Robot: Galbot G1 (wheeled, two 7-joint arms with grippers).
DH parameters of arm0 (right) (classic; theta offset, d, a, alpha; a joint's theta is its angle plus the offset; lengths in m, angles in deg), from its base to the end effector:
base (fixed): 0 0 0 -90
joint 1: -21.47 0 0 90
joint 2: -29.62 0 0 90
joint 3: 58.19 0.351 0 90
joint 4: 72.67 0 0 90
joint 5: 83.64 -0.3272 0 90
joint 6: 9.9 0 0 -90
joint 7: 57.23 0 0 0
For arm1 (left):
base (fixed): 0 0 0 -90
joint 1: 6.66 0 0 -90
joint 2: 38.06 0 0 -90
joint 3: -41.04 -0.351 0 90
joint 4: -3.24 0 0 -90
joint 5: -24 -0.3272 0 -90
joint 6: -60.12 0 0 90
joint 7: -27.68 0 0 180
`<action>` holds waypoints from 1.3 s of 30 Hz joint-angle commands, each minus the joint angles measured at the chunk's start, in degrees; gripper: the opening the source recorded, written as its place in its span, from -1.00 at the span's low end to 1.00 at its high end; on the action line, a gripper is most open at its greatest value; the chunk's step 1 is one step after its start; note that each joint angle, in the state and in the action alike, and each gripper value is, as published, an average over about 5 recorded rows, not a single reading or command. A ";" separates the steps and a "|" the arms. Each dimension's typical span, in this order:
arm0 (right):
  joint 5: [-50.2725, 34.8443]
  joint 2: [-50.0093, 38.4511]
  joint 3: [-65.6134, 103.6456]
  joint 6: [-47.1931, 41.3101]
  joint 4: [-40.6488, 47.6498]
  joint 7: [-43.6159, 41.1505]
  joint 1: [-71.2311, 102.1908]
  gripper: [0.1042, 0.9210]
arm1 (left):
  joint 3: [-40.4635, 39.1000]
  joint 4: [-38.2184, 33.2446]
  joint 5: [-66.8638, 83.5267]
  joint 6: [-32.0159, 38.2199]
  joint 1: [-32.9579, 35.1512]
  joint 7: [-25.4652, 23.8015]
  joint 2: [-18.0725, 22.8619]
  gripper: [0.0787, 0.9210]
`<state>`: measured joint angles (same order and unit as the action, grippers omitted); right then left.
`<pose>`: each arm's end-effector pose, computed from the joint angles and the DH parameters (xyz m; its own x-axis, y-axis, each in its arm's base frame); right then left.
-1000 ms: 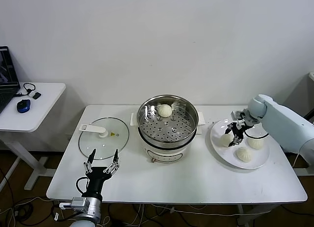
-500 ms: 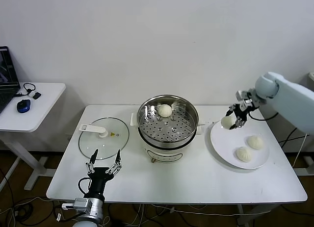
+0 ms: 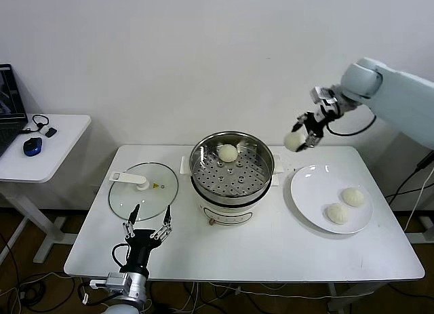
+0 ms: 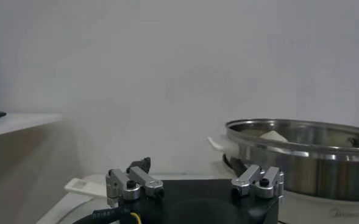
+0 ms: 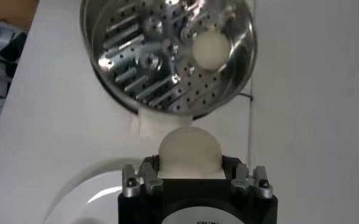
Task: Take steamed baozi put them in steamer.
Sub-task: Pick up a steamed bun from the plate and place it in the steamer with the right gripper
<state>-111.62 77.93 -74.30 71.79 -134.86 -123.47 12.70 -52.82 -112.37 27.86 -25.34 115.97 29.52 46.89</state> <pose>0.5667 -0.1273 0.0062 -0.2170 -0.3050 0.9273 -0.9656 -0.0722 -0.2497 0.1344 -0.0013 -0.3360 -0.9967 0.0649 0.0491 0.0636 0.9976 -0.0276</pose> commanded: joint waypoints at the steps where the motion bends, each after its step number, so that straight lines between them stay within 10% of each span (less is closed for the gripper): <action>1: -7.57 11.76 -3.74 -3.71 0.82 0.93 -3.97 0.39 | -0.42 -0.27 -0.28 -0.04 -0.13 0.17 0.00 0.77; 18: -5.82 30.82 -2.49 -3.84 13.53 1.54 8.47 0.39 | -0.09 -0.47 -0.28 -0.21 -0.62 0.21 -0.04 0.77; 39: -2.03 33.18 -0.66 -2.91 18.45 1.37 13.17 0.39 | -0.22 -0.07 -0.22 -0.18 -0.54 0.24 0.09 0.77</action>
<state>-114.54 109.23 -75.35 68.86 -118.21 -122.08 24.08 -52.96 -112.55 27.68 -25.48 115.44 29.76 46.93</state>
